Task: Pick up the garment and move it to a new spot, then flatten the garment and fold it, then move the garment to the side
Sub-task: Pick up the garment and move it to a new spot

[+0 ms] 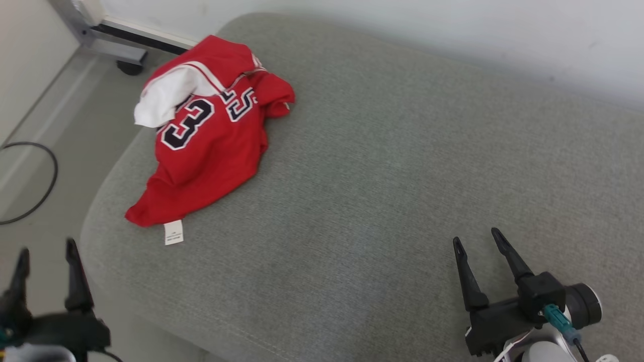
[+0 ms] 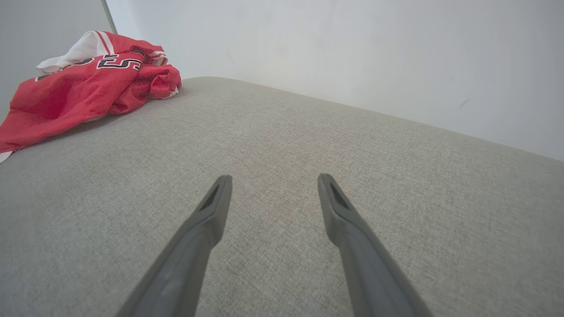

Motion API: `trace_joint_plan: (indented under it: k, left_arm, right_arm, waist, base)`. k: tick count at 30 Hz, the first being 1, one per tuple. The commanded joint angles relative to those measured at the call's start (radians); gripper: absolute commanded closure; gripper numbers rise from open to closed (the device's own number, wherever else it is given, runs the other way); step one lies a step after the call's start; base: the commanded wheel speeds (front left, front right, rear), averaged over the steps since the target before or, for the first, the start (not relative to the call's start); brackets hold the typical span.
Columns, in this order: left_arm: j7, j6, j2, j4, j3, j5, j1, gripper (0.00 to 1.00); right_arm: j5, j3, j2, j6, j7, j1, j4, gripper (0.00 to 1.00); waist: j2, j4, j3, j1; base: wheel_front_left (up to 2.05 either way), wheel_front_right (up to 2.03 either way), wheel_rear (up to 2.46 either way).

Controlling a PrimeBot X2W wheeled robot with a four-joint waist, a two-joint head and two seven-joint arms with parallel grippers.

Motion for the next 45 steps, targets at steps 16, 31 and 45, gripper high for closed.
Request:
trace_joint_plan:
  k: [16,31,45]
  left_arm:
    - [0.135,-0.005,0.353,0.261,-0.312,-0.281,-0.474,0.00]
    - [0.396,-0.005,0.518,0.339,-0.557,-0.664,-0.735,0.00]
    - [0.435,-0.005,0.595,0.428,-0.684,-0.868,-0.810,0.00]
  right_arm:
    - [0.009,0.029,-0.047,-0.002,-0.001,-0.082,-0.059,0.00]
    - [0.004,0.045,-0.061,-0.002,0.001,-0.132,-0.075,0.00]
    - [-0.009,0.033,-0.078,-0.003,0.006,-0.135,-0.085,0.00]
  waist:
    - [-0.0001,-0.140,0.162,-0.0001]
    - [-0.0001,-0.254,0.269,-0.0001]
    - [-0.0001,-0.324,0.338,-0.0001]
  base:
    - [0.00,0.00,0.00]
    - [0.00,0.00,0.00]
    - [0.00,0.00,0.00]
